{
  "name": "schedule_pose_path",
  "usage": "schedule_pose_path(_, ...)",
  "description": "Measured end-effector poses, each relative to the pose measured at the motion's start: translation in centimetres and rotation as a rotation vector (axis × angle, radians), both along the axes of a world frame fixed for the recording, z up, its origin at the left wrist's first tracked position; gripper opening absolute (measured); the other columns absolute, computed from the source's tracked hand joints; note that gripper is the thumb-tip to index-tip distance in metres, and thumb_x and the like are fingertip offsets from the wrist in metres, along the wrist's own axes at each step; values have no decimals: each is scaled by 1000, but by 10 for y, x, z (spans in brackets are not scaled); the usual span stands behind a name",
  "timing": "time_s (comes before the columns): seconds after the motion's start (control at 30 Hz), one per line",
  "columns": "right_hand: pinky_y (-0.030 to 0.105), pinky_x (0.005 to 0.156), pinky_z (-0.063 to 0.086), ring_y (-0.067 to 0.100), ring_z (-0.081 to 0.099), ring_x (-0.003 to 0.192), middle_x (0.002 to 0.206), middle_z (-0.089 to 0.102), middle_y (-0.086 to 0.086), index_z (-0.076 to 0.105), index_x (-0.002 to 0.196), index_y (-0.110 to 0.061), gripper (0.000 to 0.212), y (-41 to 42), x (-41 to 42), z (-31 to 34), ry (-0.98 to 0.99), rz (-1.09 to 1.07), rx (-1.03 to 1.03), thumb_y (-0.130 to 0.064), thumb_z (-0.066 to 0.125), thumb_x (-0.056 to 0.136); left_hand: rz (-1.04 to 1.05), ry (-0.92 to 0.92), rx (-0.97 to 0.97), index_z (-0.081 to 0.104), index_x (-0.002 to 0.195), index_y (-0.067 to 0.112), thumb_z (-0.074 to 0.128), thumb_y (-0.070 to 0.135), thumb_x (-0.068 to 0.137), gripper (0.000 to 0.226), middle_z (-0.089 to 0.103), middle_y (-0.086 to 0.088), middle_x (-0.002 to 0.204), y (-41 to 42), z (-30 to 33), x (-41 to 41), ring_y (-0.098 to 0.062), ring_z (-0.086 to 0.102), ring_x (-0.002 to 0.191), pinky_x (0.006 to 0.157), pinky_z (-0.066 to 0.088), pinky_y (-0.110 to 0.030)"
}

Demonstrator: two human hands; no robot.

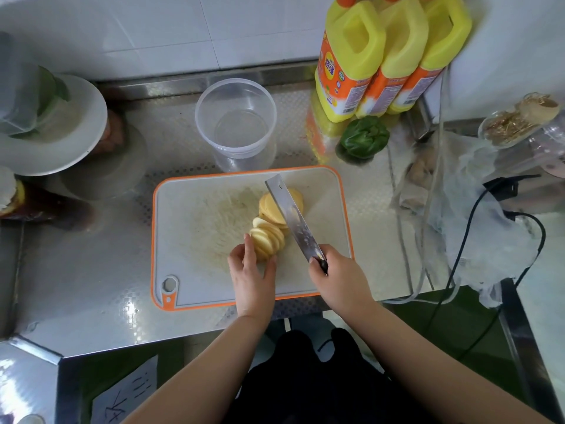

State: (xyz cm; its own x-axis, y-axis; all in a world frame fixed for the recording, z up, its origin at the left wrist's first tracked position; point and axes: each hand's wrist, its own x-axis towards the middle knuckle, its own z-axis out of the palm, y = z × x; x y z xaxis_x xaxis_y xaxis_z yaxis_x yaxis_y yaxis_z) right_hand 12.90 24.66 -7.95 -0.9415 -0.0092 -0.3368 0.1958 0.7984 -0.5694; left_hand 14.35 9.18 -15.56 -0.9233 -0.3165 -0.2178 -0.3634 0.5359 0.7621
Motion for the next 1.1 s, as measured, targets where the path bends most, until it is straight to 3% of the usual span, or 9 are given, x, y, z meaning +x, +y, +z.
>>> schedule_pose_path(0.1,22,45,27,9,37,44,50,38,-8,43,84,-25,12,0,-1,1,2,11,-1,-23,50,94,49,-22,50,32,154,15,71,17,91,74,32,-1,123,1,3,-5,-30,49,115,102,46,-48)
schedule_pose_path(0.2,23,45,26,9,35,44,49,35,-7,40,81,-25,17,1,-1,2,-4,16,5,-23,50,94,63,23,91,35,152,18,71,14,90,72,38,-6,131,-1,3,-8,-28,48,119,101,48,-46)
schedule_pose_path(0.37,28,48,28,10,35,46,50,35,-6,37,80,-27,19,2,-3,4,-26,17,0,-24,50,94,40,79,167,40,146,36,70,11,90,69,40,-1,143,-9,5,-13,-22,47,127,97,52,-37)
schedule_pose_path(0.53,30,55,34,19,41,52,52,37,-7,43,85,-25,11,2,-3,3,-34,15,-12,-24,49,94,23,36,199,46,143,33,71,12,89,63,47,-1,136,-15,10,-19,-20,53,118,92,55,-34)
schedule_pose_path(0.6,29,54,35,19,44,53,53,39,-7,51,92,-20,5,2,-3,3,-24,15,-6,-24,49,94,-16,41,218,39,142,43,70,9,89,70,45,0,137,-17,13,-20,-16,50,118,90,53,-26)
schedule_pose_path(0.7,31,55,38,20,48,55,54,42,-7,57,105,-18,15,1,-3,3,-28,7,-4,-25,48,95,-94,5,197,33,137,56,67,7,91,75,40,4,135,-19,18,-25,-13,49,113,88,49,-18)
schedule_pose_path(0.8,35,57,43,20,52,57,55,44,-8,57,108,-17,18,0,0,4,-29,6,-9,-26,47,95,-73,-40,209,46,136,45,66,9,91,61,38,2,133,-20,23,-28,-10,48,108,92,50,-28)
schedule_pose_path(0.9,36,58,44,20,53,58,56,43,-10,57,112,-16,22,-3,4,5,-5,24,-14,-26,48,96,-34,-40,239,50,128,42,68,9,89,54,38,5,129,-24,29,-30,3,48,103,90,48,-26)
schedule_pose_path(1.1,40,62,49,22,59,65,65,52,-6,57,118,-15,26,-8,8,10,22,26,-5,-26,48,96,37,-78,264,52,132,34,73,18,88,51,43,5,126,-23,33,-34,-13,51,104,74,40,-9)
